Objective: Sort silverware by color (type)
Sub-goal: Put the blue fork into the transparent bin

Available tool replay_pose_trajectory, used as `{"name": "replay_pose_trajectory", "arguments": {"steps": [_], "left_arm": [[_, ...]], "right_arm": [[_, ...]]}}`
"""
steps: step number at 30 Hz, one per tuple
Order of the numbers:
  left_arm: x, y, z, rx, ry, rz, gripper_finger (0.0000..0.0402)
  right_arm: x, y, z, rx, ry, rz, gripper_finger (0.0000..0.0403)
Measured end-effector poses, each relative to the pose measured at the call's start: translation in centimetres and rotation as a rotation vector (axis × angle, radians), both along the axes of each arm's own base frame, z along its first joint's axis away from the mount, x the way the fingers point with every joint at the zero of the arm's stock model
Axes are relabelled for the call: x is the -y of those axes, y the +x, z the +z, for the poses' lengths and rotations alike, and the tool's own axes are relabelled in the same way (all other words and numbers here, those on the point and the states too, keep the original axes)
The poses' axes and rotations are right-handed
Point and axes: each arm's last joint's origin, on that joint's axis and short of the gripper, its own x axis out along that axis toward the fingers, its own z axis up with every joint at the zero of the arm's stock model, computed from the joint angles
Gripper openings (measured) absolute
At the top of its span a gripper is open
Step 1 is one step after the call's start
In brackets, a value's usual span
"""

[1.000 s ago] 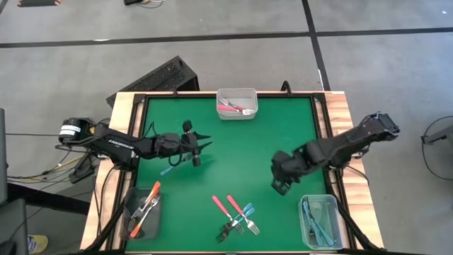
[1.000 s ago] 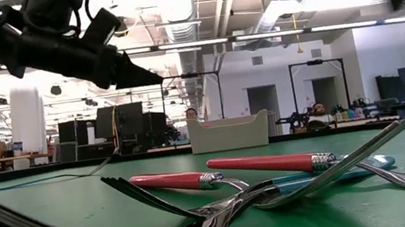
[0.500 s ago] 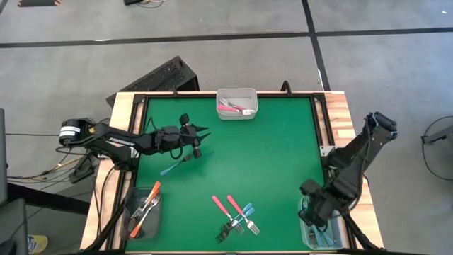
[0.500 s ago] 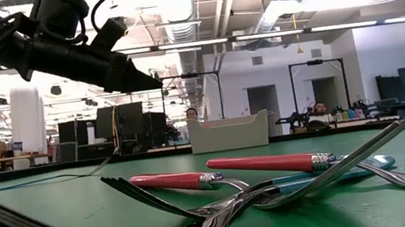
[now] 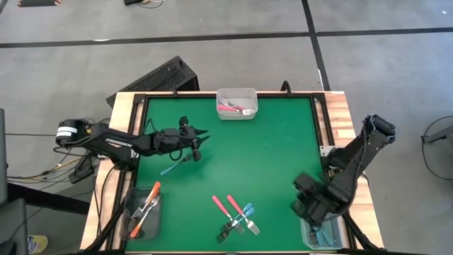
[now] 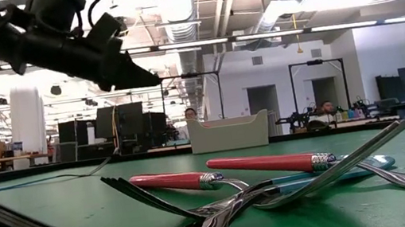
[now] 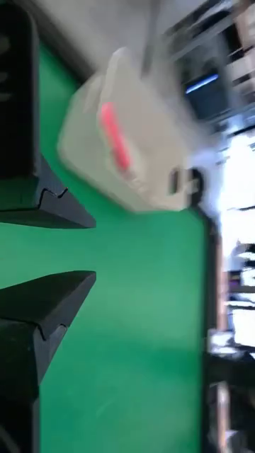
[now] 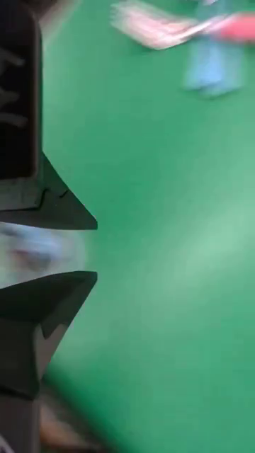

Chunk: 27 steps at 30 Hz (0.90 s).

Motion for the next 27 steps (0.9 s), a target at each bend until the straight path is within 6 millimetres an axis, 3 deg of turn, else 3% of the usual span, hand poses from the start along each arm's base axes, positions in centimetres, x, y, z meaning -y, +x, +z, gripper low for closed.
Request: {"name": "replay_pose_trajectory", "arguments": {"steps": [4,10,15,20,27], "left_arm": [[1.1,-0.9,0.7,-0.171,-0.132,0.008,0.0096],[2.4,-3.5,0.9,-0.447,-0.32,0.104,0.0096],[3.2,-4.9,-0.3,-0.598,-0.489,0.144,0.0096],[3.9,-5.1,-1.3,-0.694,-0.509,0.173,0.0096],[4.3,-4.6,-3.0,-0.807,-0.527,0.157,0.0096]], "right_arm": [[2.6,2.1,0.4,0.138,-0.27,0.059,0.0133],[7.2,4.2,-0.2,0.116,-0.499,-0.038,0.0134],[9.8,6.3,-2.9,0.096,-0.476,-0.015,0.0134],[11.5,7.3,-5.2,0.114,-0.46,0.006,0.0131],[12.5,8.6,-6.0,0.164,-0.41,0.101,0.0128]]}}
